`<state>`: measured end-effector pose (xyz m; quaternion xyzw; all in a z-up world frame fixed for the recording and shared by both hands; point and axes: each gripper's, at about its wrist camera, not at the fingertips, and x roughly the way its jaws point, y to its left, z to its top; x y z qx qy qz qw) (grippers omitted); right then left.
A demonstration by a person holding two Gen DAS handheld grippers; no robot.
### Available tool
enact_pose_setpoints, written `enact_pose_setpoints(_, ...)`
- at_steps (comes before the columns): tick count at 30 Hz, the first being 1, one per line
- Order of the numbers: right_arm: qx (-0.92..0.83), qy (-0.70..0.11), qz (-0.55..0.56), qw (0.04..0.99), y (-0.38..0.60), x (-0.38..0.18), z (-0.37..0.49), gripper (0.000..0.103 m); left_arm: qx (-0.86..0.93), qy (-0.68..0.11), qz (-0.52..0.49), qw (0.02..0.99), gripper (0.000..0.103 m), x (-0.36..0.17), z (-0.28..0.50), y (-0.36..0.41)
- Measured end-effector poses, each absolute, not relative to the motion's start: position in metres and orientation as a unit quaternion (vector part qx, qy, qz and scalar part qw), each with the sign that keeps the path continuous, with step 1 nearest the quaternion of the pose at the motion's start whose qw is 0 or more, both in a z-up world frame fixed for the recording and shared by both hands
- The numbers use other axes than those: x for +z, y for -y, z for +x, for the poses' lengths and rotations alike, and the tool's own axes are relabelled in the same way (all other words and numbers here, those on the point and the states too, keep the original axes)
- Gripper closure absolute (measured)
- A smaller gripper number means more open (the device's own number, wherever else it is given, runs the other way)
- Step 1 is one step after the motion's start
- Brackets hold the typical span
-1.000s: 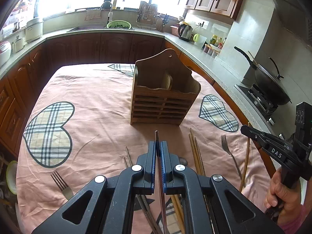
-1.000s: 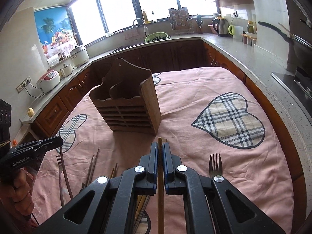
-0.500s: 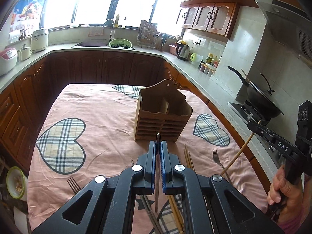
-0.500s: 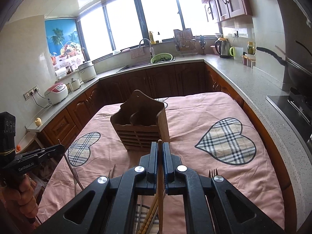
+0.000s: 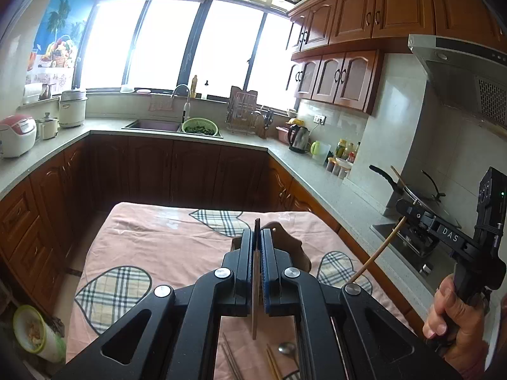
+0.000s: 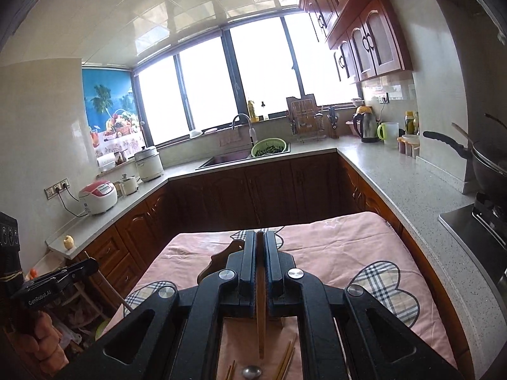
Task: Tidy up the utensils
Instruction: 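Lift the metal chopstick with the left tool while the right tool carries its wooden chopstick to the holder, then drop the metal chopstick into the wooden holder with the left tool while the right tool releases its chopstick there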
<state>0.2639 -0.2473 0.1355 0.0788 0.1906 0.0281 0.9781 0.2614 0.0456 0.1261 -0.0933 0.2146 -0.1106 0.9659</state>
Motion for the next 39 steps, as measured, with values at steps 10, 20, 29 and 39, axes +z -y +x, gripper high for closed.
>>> enact_pose_setpoints(10, 0.011, -0.155, 0.115, 0.981, 0.255, 0.147, 0.332, 0.099, -0.065, -0.167, -0.126, 0.976, 0.100, 0.123, 0.331, -0.041)
enact_pose_setpoints(20, -0.002, -0.187, 0.163, 0.969, 0.278, 0.079, 0.384, 0.099, -0.051, -0.221, -0.173, 0.958, 0.100, 0.034, 0.421, -0.016)
enact_pose_setpoints(29, -0.003, -0.211, 0.189, 0.959, 0.285, 0.037, 0.401, 0.099, -0.042, -0.263, -0.188, 0.945, 0.100, -0.012, 0.471, -0.004)
enact_pose_setpoints(39, 0.001, -0.223, 0.184, 0.957, 0.288, 0.034, 0.404, 0.098, -0.036, -0.257, -0.179, 0.949, 0.100, -0.001, 0.468, -0.011)
